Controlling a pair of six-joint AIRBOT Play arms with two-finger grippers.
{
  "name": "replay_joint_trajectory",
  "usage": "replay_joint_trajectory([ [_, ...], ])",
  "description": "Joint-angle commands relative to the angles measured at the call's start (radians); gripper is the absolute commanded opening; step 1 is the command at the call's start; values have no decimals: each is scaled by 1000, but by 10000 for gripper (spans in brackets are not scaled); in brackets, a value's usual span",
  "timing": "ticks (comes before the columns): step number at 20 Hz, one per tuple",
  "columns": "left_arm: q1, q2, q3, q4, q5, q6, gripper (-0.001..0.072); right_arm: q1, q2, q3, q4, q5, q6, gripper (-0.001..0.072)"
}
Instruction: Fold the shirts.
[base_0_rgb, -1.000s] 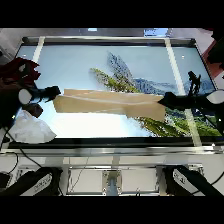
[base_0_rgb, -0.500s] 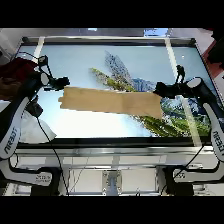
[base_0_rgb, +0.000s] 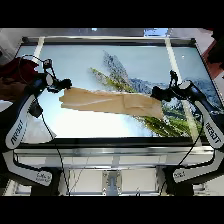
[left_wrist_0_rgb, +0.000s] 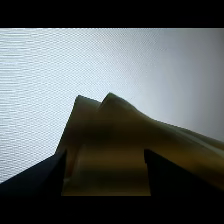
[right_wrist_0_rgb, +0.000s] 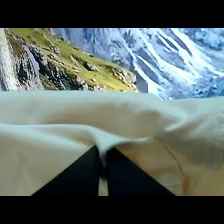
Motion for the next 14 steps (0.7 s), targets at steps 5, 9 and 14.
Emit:
replay_joint_trajectory([
  [5,0,91,148,47,-61,8,555,-130,163,100,-66,197,-43,394],
  [9,-7,154,164,-50,21,61,555,-231,185,89,-115,284,-42,483],
  [14,-112,161,164,-162,82,445,556,-309,62,40,-3,384,-97,622],
])
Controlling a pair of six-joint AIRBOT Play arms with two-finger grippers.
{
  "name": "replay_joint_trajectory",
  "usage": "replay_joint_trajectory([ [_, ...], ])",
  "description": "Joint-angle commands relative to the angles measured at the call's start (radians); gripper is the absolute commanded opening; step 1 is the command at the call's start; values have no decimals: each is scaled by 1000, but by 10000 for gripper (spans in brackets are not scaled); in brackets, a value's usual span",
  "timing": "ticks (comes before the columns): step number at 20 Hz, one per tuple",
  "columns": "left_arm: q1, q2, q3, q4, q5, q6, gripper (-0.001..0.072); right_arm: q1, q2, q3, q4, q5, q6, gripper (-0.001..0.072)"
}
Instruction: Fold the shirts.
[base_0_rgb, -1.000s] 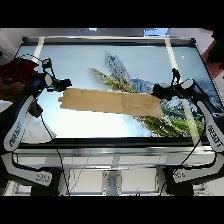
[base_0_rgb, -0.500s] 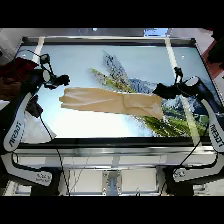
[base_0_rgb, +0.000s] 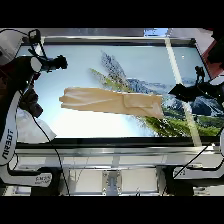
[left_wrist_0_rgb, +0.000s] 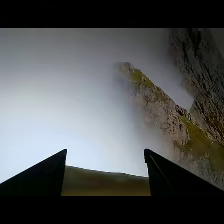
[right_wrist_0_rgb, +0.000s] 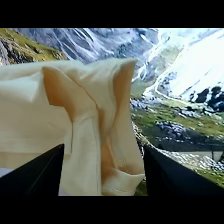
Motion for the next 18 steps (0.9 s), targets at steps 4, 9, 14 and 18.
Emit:
replay_joint_trajectory([
  [4,-177,9,5,-56,41,459,556,-48,-169,-23,193,68,-123,660],
  [9,-240,-4,4,-57,40,469,555,-42,-255,-23,230,51,-177,660],
  [14,-243,-15,4,-60,35,468,555,7,-288,-23,234,18,-198,660],
  [18,-243,-21,4,-60,32,467,541,69,-320,-23,288,21,-203,658],
])
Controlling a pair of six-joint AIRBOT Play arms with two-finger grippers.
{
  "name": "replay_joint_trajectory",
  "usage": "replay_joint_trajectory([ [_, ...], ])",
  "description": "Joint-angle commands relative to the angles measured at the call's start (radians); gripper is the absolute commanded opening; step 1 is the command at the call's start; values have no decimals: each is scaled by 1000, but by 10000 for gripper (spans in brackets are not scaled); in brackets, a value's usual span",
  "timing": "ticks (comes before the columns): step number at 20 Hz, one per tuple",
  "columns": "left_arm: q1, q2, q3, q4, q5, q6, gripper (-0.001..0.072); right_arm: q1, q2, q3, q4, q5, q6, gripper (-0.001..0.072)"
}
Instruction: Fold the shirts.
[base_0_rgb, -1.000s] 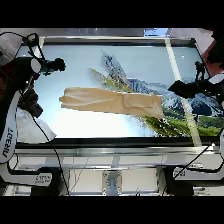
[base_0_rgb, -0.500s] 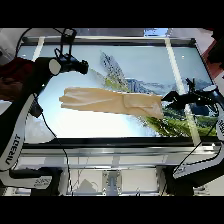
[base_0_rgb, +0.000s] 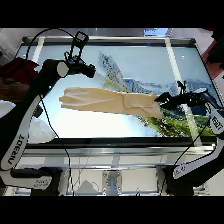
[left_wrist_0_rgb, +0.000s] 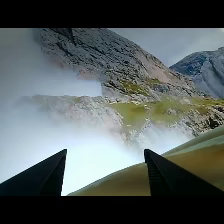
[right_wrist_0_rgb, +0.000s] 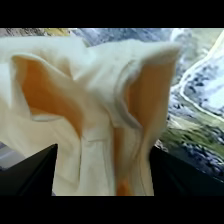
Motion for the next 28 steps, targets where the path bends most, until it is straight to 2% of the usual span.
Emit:
replay_joint_trajectory([
  [1,-2,-7,0,-2,-4,4,514,54,-26,-1,58,-9,-25,657],
  [2,-2,-11,0,-2,-5,4,455,70,-26,-1,87,-8,-30,647],
  [3,-2,-17,0,-2,-7,4,455,84,-26,-1,114,-5,-30,603],
  [4,-2,-26,0,-2,-13,3,455,95,-26,-1,132,3,-29,598],
  [5,-2,-39,0,-2,-19,-7,415,102,-26,-1,150,21,-29,558],
  [6,-2,-55,0,-3,-29,-11,230,102,-25,-1,176,49,-29,405],
  [7,-2,-74,0,-10,-38,-11,30,102,-25,-1,211,87,-31,201],
  [8,-2,-93,0,-29,-46,-11,11,100,-24,-1,253,127,-48,52],
  [11,-2,-167,0,-110,-63,-37,9,100,-8,-1,390,227,-72,32],
  [15,-5,-271,0,-114,-159,-220,9,102,96,-1,418,229,-41,32],
  [19,-68,-335,0,-133,-232,-207,9,103,206,10,406,230,14,31],
  [23,-190,-349,0,-132,-123,-193,9,138,246,140,262,269,119,31],
  [28,-258,-354,1,-132,7,-263,9,215,250,279,150,282,207,31],
])
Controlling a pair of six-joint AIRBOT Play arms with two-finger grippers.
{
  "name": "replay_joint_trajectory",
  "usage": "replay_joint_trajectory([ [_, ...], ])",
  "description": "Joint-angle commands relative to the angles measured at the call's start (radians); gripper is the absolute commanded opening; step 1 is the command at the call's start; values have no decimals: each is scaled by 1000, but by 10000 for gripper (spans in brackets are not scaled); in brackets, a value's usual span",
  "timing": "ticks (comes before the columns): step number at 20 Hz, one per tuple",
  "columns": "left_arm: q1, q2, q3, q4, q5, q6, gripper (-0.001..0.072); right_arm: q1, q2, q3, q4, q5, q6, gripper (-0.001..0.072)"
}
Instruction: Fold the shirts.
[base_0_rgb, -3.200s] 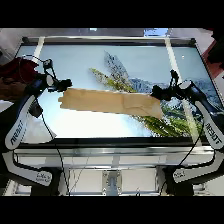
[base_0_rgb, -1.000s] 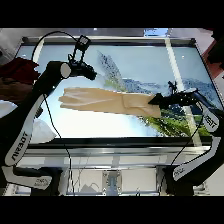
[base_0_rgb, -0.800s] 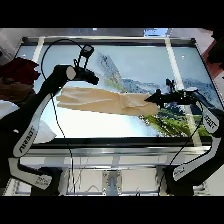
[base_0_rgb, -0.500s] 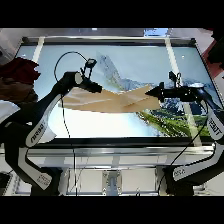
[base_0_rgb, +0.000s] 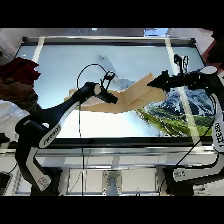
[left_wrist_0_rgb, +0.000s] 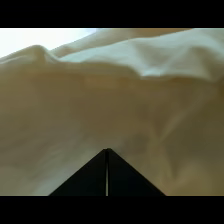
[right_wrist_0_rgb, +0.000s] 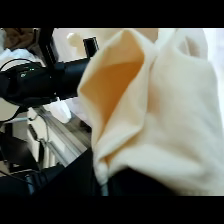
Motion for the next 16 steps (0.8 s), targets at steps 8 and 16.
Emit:
replay_joint_trajectory([
  [8,14,10,164,132,-146,-49,10,169,8,193,-195,-4,171,31],
  [16,256,312,303,552,-369,-184,10,434,-45,284,-229,-343,310,28],
])
